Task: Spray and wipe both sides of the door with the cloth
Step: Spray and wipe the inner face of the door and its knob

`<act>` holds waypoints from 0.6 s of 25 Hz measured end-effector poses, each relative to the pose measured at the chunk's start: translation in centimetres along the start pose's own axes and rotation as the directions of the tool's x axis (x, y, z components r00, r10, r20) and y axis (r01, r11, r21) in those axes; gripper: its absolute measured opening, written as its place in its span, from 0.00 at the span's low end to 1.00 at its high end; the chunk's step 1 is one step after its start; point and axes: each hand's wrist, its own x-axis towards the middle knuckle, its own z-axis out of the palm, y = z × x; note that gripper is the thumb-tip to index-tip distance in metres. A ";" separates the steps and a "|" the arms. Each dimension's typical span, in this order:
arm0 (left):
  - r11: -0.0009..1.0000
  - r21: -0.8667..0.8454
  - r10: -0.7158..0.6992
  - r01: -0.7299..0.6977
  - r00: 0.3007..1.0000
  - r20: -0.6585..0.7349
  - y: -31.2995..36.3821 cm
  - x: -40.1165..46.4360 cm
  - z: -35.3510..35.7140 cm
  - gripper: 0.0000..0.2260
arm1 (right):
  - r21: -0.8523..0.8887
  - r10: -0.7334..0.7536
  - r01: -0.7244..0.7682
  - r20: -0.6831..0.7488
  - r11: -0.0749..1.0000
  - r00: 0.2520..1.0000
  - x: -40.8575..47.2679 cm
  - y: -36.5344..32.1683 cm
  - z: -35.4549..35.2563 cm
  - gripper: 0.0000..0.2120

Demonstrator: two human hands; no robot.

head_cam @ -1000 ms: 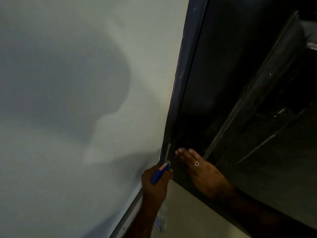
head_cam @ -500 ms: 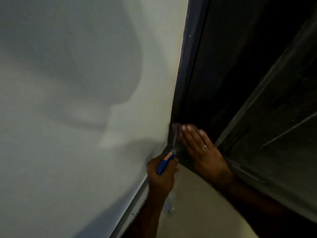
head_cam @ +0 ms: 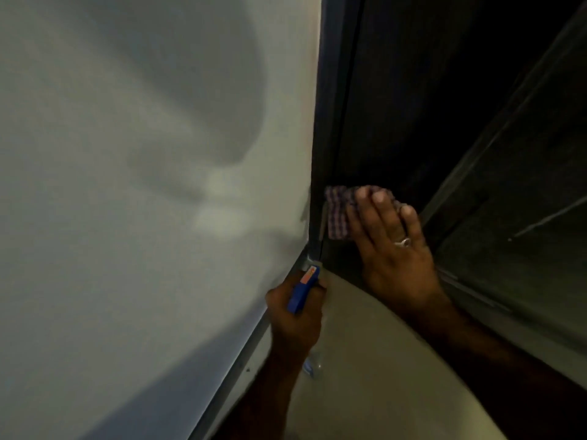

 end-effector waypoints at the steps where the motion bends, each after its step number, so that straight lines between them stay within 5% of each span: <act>1: 1.000 0.008 -0.005 0.005 1.000 -0.004 -0.3 0.3 -0.1 0.19 | -0.019 -0.035 0.035 0.042 0.999 0.999 -1.3 -1.1 1.7 0.32; 6: 0.999 0.049 0.022 -0.023 1.000 0.008 -0.3 -0.3 -0.1 0.16 | -0.005 -0.348 0.378 0.378 0.926 0.858 -8.4 -4.2 8.7 0.38; 9: 0.987 0.079 0.135 -0.141 0.987 0.083 0.5 -1.4 1.2 0.03 | 0.022 -0.216 0.215 0.175 0.976 0.961 -4.4 -3.0 6.0 0.32; 12: 0.972 0.142 0.160 -0.189 0.968 0.194 1.5 -2.6 3.1 0.02 | 0.050 -0.008 0.009 -0.023 0.999 1.000 -1.8 -1.7 4.5 0.32; 15: 0.990 0.091 0.101 -0.109 0.991 0.088 0.4 -2.1 1.6 0.05 | 0.125 -0.092 0.071 0.164 0.990 0.982 -6.2 -4.3 7.7 0.31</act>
